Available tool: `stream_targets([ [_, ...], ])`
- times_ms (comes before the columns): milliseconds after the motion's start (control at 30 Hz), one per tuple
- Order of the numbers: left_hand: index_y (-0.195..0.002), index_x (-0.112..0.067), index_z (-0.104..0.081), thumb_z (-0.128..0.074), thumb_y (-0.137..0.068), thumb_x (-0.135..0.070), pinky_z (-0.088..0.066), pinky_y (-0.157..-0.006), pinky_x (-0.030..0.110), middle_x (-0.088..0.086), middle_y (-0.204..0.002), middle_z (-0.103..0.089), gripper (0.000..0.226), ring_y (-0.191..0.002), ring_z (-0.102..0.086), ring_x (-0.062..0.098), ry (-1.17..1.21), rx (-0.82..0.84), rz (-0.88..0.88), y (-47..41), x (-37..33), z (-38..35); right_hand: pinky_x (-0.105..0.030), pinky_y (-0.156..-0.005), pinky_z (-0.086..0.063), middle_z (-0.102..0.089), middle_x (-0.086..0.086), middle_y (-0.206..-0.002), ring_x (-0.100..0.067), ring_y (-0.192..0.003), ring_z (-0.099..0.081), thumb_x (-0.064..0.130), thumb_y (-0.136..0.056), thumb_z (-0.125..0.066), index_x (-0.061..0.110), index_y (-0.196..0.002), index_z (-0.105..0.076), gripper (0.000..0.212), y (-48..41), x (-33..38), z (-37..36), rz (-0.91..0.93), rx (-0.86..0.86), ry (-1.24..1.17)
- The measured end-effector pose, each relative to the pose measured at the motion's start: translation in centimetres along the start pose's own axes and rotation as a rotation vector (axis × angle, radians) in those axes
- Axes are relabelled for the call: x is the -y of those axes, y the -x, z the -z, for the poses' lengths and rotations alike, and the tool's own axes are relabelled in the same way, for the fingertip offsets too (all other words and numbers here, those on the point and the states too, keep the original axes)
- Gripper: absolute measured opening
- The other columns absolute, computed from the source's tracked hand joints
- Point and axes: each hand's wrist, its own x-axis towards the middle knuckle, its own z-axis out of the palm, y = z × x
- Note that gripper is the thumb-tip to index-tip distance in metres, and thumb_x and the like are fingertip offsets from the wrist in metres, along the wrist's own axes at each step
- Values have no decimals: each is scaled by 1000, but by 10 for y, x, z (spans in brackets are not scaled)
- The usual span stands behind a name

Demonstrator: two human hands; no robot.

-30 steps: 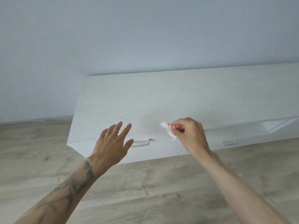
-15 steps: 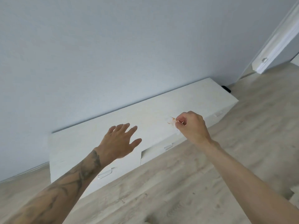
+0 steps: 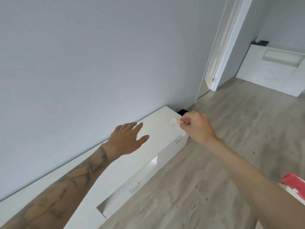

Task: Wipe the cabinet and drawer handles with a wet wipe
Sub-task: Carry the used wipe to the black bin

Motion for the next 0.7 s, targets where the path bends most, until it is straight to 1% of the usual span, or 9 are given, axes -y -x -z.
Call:
stream_targets([
  [67,-171,-28,-19,-30,-110,-66,-15,-132,39,-2,-177,-22,73,-163,-20,18,13,-15,-16,-37,-40,11,-30,-77,-54,-70,10,-84,-14,-84,-67,23,-91,-75,16,-89,-78,8,-26,-26,33,3,-7,11],
  [133,-171,-27,-19,-30,-110,-66,-15,-132,38,-2,-176,-23,73,-163,-21,18,21,-26,-30,-74,-78,21,-34,-80,-57,-76,5,-88,-15,-86,-69,18,-91,-73,16,-89,-79,6,-52,-53,64,-2,-10,25],
  [267,-171,-29,-20,-30,-110,-66,-14,-132,38,-3,-177,-22,72,-163,-21,18,15,-29,-63,-158,-143,37,-34,-81,-58,-76,6,-88,-15,-86,-69,16,-89,-72,19,-87,-79,7,-110,-111,116,-8,-24,69],
  [400,-170,-30,-21,-30,-110,-66,-15,-131,39,-3,-176,-24,71,-162,-23,19,5,-68,-108,-255,-200,50,-32,-85,-58,-76,7,-92,-11,-88,-70,16,-89,-73,17,-93,-80,8,-177,-182,152,-40,-52,58],
  [567,-171,-32,-19,-28,-110,-66,-12,-132,39,-3,-177,-21,71,-163,-19,19,-2,-84,-143,-390,-258,57,-29,-83,-58,-77,6,-95,-11,-89,-72,17,-89,-73,18,-96,-80,9,-282,-271,185,-59,-89,49],
  [700,-171,-32,-18,-26,-110,-67,-10,-133,41,-3,-177,-20,71,-163,-18,19,-11,-90,-131,-494,-299,67,-30,-81,-58,-77,7,-94,-12,-88,-72,16,-89,-73,19,-93,-80,8,-372,-329,214,-52,-74,50],
])
